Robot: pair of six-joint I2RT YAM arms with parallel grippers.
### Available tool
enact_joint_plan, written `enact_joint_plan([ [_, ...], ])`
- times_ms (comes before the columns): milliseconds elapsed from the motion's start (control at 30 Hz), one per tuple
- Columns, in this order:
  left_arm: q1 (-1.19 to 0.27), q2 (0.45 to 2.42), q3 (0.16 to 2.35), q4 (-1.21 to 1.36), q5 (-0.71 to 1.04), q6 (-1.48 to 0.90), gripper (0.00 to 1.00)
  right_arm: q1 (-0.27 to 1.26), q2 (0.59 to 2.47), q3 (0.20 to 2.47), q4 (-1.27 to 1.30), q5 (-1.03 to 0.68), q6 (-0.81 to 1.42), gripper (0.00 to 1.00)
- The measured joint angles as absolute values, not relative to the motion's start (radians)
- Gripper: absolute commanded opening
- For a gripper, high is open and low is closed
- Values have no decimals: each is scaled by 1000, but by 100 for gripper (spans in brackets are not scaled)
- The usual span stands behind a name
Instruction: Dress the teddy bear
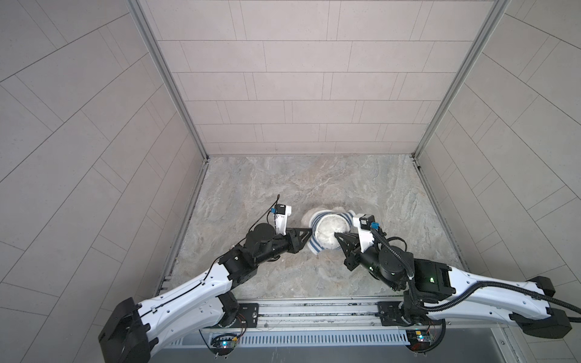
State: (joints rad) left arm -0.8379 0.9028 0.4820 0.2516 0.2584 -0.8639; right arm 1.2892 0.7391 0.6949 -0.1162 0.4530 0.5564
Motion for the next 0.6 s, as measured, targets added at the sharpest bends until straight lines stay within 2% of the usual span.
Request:
enact_joint_plan([
  [167,-838,941,481,311,290,-888,29,1289,739,695,-98,434,544,0],
  [300,-838,966,481,353,305,-908,7,1289,739,695,-83,429,537,0],
  [367,-838,974,481,364,307,-910,0,1289,739,695,-77,429,534,0],
  [600,-822,955,463,368,295,-889,0,1289,723,692,-72,417,529,0],
])
